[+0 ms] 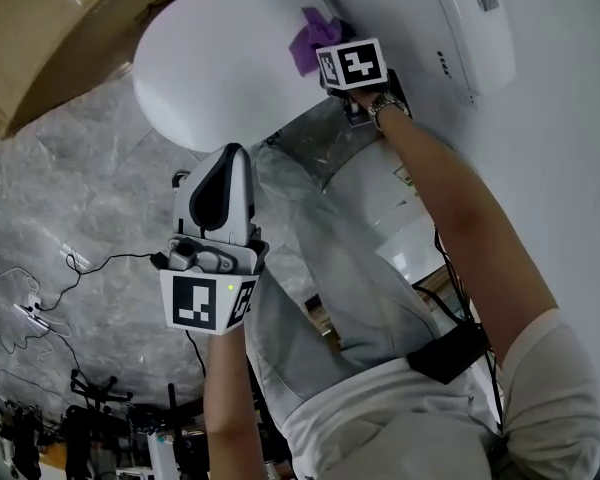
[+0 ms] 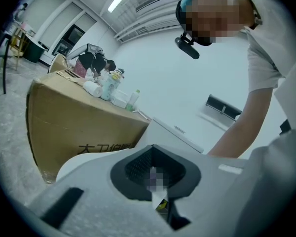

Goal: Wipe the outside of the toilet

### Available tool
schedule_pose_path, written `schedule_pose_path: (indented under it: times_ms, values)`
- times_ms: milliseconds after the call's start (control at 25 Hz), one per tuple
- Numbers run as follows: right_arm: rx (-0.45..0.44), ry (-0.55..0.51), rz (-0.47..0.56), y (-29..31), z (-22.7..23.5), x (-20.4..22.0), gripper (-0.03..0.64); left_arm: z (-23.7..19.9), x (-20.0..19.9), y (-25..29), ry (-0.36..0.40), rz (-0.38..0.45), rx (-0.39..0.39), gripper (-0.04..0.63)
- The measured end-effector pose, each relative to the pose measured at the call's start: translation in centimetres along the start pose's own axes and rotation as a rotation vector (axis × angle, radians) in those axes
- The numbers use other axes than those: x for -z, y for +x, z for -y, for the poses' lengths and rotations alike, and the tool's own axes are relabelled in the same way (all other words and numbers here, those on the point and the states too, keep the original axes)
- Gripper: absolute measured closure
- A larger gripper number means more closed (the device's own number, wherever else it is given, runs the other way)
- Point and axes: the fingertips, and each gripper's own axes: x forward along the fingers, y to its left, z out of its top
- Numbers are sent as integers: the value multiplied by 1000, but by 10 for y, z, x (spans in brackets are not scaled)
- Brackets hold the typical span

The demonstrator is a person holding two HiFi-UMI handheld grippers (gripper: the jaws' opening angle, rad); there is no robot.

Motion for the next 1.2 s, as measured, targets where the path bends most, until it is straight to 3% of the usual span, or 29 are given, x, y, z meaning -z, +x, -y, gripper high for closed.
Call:
schedule_pose_path:
  times_ms: [560, 800, 1200]
  values:
    - [-119, -92, -44, 19, -192, 22, 492, -74, -5, -117, -22, 25, -94, 591]
    - [-142, -152, -61, 20, -249, 29, 492, -95, -9, -159, -37, 52, -116, 591]
    - [-145, -150, -42, 26, -328, 38, 492, -138, -10, -224, -35, 52, -128, 591]
